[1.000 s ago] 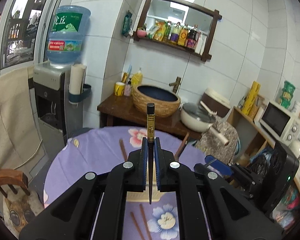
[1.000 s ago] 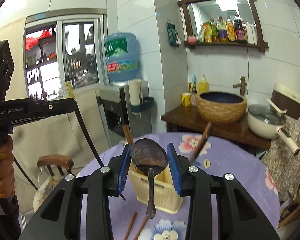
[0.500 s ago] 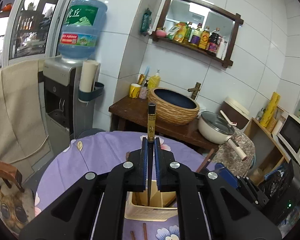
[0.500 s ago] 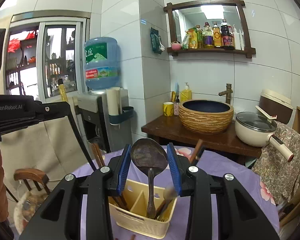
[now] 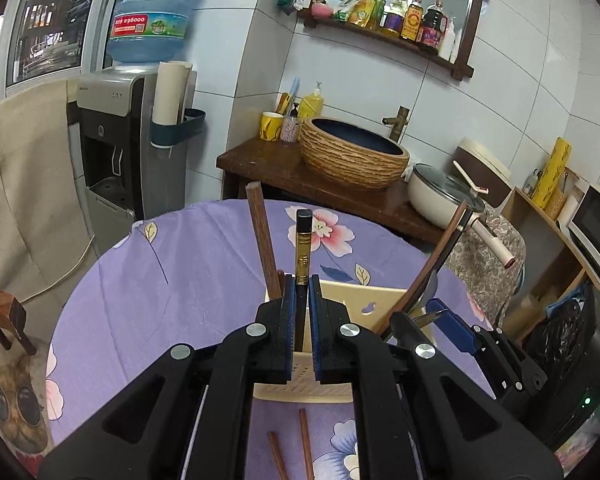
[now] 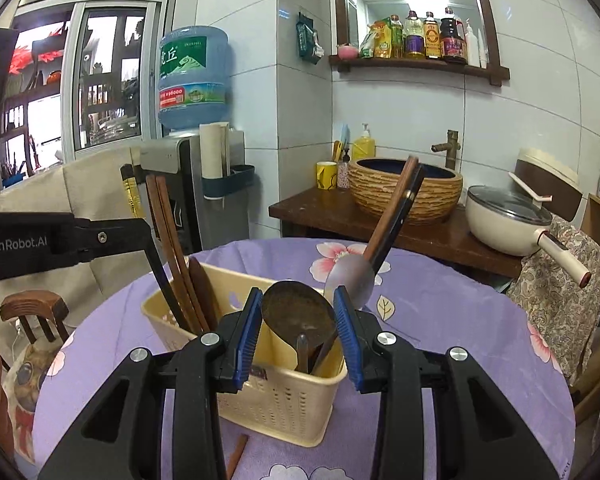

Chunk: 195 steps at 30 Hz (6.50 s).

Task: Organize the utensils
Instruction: 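Lower the spoon and black chopstick into the holder and open both tools, then move both open tools back to the two brown chopsticks on the tablecloth, then grasp a brown chopstick with the right tool while the left tool grasps the other, then lift and carry both brown chopsticks over the cream holder with both tools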

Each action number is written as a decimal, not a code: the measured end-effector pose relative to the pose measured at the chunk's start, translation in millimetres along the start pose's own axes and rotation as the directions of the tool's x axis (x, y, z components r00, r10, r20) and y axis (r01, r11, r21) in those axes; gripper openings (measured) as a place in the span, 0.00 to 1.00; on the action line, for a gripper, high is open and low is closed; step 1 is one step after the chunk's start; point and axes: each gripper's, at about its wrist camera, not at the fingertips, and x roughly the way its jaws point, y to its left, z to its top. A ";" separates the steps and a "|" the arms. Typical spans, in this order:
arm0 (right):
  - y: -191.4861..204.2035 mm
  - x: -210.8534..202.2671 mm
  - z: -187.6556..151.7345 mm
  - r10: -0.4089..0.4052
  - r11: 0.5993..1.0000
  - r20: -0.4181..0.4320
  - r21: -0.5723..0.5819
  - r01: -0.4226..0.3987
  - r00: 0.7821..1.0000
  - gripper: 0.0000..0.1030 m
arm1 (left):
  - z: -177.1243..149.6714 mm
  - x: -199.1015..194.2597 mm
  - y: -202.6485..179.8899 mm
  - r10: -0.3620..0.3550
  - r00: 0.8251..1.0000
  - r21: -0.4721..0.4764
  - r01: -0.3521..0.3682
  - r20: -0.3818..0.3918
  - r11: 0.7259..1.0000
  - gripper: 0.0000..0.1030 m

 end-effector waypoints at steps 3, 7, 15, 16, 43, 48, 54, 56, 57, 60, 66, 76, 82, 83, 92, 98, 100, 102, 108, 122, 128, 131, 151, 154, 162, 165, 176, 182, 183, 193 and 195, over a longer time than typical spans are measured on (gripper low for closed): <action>-1.1 -0.9 -3.1 -0.012 1.000 0.010 -0.003 0.012 1.000 0.35 | -5.3 2.7 2.4 -0.002 1.000 -0.006 0.002 -0.010 1.000 0.07; 0.7 -3.5 -5.5 -0.008 1.000 0.018 -0.021 0.008 1.000 0.35 | -10.3 -4.0 2.6 0.003 1.000 0.004 -0.003 0.016 1.000 0.07; -5.6 -40.3 -12.2 0.002 1.000 0.112 0.001 -0.002 0.994 0.56 | -21.4 -37.0 1.0 -0.015 0.996 0.021 0.013 0.086 1.000 0.56; -5.9 -46.6 -14.6 0.009 1.000 0.118 0.005 -0.009 0.993 0.57 | -27.6 -45.4 4.1 -0.021 0.994 0.016 0.019 0.108 1.000 0.64; 54.2 12.9 -121.6 0.106 0.993 -0.439 0.001 -0.117 0.892 0.50 | -183.6 -68.1 104.8 0.261 0.960 -0.085 -0.269 -0.100 0.959 0.85; 58.1 28.5 -124.2 0.084 0.996 -0.451 0.005 -0.092 0.888 0.39 | -187.9 -70.5 103.7 0.269 0.958 -0.070 -0.277 -0.103 0.958 0.85; 58.8 39.7 -118.5 0.074 0.997 -0.455 0.017 -0.075 0.888 0.29 | -191.7 -67.6 97.9 0.258 0.960 -0.057 -0.265 -0.111 0.963 0.85; 58.1 43.5 -116.7 0.071 0.997 -0.453 0.024 -0.068 0.889 0.26 | -193.2 -65.2 95.7 0.260 0.959 -0.046 -0.266 -0.115 0.963 0.85; 57.3 45.1 -115.6 0.070 0.998 -0.453 0.028 -0.064 0.889 0.23 | -194.1 -63.7 94.6 0.261 0.958 -0.041 -0.267 -0.119 0.963 0.85; 56.3 48.5 -113.6 0.059 0.998 -0.452 0.026 -0.053 0.890 0.16 | -197.4 -59.7 92.7 0.260 0.957 -0.036 -0.266 -0.129 0.963 0.85; 50.3 47.6 -113.1 0.069 0.998 -0.448 0.032 -0.061 0.892 0.10 | -199.9 -52.5 80.7 0.250 0.959 -0.007 -0.254 -0.136 0.967 0.85; 18.0 16.2 -106.0 0.139 0.987 -0.401 0.126 -0.095 0.905 0.09 | -200.0 -24.2 50.4 0.143 0.968 0.037 -0.139 -0.204 0.990 0.67; -6.1 -12.6 -104.6 0.167 0.978 -0.355 0.176 -0.110 0.920 0.08 | -190.1 2.2 22.3 0.067 0.962 0.068 -0.050 -0.266 0.996 0.55; -7.8 -15.9 -104.9 0.169 0.978 -0.349 0.178 -0.112 0.922 0.08 | -188.6 7.7 18.8 0.063 0.959 0.072 -0.045 -0.277 0.996 0.54; -8.2 -28.8 -102.6 0.161 0.980 -0.301 0.162 -0.116 0.940 0.08 | -186.2 52.0 -1.9 0.116 0.938 0.119 -0.081 -0.327 0.990 0.29; -12.6 -28.3 -103.5 0.171 0.976 -0.293 0.178 -0.122 0.941 0.08 | -184.8 59.0 -5.8 0.133 0.934 0.128 -0.095 -0.332 0.987 0.21; -12.3 -28.7 -104.7 0.175 0.976 -0.293 0.178 -0.126 0.940 0.08 | -184.1 59.6 -5.3 0.135 0.933 0.126 -0.097 -0.333 0.987 0.17; -11.9 -28.5 -105.3 0.179 0.975 -0.293 0.178 -0.130 0.939 0.08 | -182.6 61.5 -4.8 0.137 0.932 0.120 -0.102 -0.335 0.988 0.14; -12.1 -29.1 -105.0 0.181 0.974 -0.291 0.186 -0.131 0.939 0.08 | -177.0 61.8 8.4 0.100 0.930 0.053 -0.087 -0.353 0.995 0.10; -11.3 -30.7 -105.8 0.185 0.971 -0.286 0.199 -0.130 0.940 0.08 | -179.8 61.1 4.3 0.066 0.930 0.025 -0.061 -0.361 0.998 0.08; -11.7 -37.0 -104.9 0.181 0.971 -0.271 0.201 -0.128 0.945 0.08 | -178.6 55.8 7.5 0.049 0.936 0.007 -0.049 -0.347 0.999 0.08; -12.9 -42.4 -101.3 0.189 0.968 -0.255 0.209 -0.137 0.948 0.08 | -174.3 45.7 7.8 0.030 0.946 -0.004 -0.033 -0.323 0.999 0.08; -17.8 -131.0 -31.1 0.242 0.962 -0.057 0.145 -0.232 0.969 0.07 | -92.9 -117.6 9.9 -0.065 0.997 0.030 0.064 0.039 0.998 0.07; -17.3 -132.8 -28.8 0.245 0.962 -0.060 0.143 -0.235 0.968 0.07 | -88.7 -123.0 7.2 -0.058 0.997 0.048 0.056 0.050 0.997 0.07; -15.0 -141.9 -21.2 0.238 0.966 -0.047 0.114 -0.231 0.970 0.07 | -82.0 -129.3 3.6 -0.050 0.996 0.069 0.045 0.071 0.997 0.07; -15.3 -142.7 -20.3 0.231 0.968 -0.045 0.110 -0.225 0.972 0.07 | -78.7 -127.7 4.7 -0.044 0.996 0.068 0.039 0.074 0.997 0.07; -14.7 -142.1 -13.7 0.235 0.967 -0.038 0.107 -0.230 0.971 0.07 | -71.8 -123.3 7.7 -0.058 0.996 0.067 0.054 0.064 0.996 0.07; -15.5 -140.8 0.6 0.245 0.965 -0.030 0.110 -0.240 0.969 0.07 | -55.0 -126.2 4.3 -0.079 0.995 0.075 0.074 0.068 0.994 0.07; -15.4 -141.0 5.5 0.245 0.965 -0.026 0.104 -0.241 0.969 0.07 | -49.6 -128.0 2.5 -0.083 0.994 0.079 0.077 0.073 0.994 0.07; -13.7 -154.6 93.4 0.206 0.976 0.078 0.055 -0.211 0.975 0.07 | 34.1 -150.3 -14.9 -0.108 0.985 0.086 0.097 0.137 0.992 0.07; -15.3 -155.2 115.3 0.190 0.979 0.105 0.058 -0.196 0.976 0.07 | 55.0 -153.8 -20.3 -0.086 0.983 0.090 0.072 0.165 0.993 0.07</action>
